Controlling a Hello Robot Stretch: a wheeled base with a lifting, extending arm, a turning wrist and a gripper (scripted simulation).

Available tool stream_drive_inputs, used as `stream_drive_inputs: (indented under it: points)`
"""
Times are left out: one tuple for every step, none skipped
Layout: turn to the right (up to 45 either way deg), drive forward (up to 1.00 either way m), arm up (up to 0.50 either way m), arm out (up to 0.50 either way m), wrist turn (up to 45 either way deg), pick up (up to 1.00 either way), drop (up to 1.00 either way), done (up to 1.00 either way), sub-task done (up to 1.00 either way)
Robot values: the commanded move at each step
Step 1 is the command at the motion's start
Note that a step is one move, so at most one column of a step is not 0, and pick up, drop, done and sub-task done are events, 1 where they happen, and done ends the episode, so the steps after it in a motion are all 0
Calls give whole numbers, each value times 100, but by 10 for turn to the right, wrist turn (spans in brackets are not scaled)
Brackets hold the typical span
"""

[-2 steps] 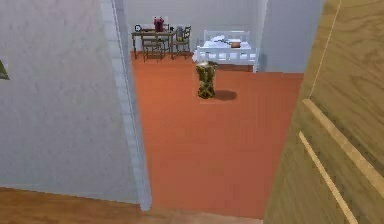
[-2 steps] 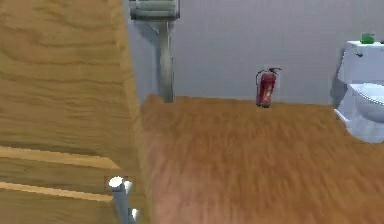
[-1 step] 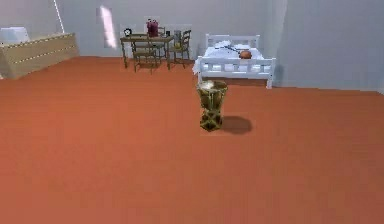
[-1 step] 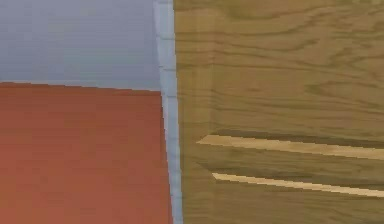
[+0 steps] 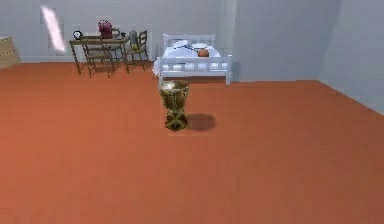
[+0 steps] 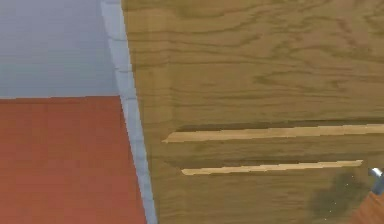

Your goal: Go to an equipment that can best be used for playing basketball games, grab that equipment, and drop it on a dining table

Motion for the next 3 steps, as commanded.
stream_drive_inputs:
  points:
    - [0,20,0,0,0,0,0,0,0]
    - [150,0,0,0,0,0,0,0,0]
    - [0,100,0,0,0,0,0,0,0]
